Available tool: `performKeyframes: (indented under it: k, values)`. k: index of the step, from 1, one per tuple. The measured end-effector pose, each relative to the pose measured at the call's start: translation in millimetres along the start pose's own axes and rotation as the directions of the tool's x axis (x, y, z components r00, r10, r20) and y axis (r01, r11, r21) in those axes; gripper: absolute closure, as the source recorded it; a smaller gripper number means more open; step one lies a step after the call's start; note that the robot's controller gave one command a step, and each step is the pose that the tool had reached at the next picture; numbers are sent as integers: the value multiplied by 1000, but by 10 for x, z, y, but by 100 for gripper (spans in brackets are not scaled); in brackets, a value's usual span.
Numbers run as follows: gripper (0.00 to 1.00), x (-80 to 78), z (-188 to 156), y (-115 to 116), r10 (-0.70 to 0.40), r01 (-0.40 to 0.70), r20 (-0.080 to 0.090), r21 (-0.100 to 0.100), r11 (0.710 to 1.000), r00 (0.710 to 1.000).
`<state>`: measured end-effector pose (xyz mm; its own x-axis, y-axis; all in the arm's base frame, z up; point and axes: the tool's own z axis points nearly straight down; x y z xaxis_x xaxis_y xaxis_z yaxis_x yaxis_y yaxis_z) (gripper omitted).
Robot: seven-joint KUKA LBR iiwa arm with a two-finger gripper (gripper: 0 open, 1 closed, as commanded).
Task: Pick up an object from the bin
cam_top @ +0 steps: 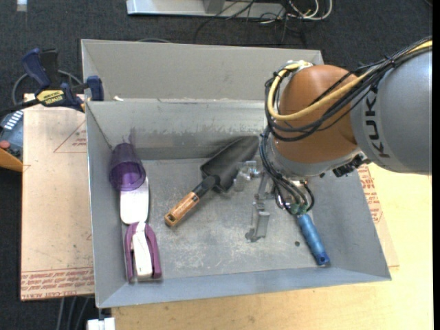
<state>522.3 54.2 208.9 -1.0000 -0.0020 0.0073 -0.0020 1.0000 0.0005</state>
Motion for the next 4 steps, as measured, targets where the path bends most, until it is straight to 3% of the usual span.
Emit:
performKeyframes:
  k: [1,2,3,4]
  values:
    - [100,-14,-47,-5,3,-3,8,-1,1000,1000]
    - [100,-14,-47,-6,4,-3,8,-1,1000,1000]
    - [100,-647,623,402,115,-115,16,-5,993,993]
    - [100,-809,425,59,-82,82,11,-1,997,997]
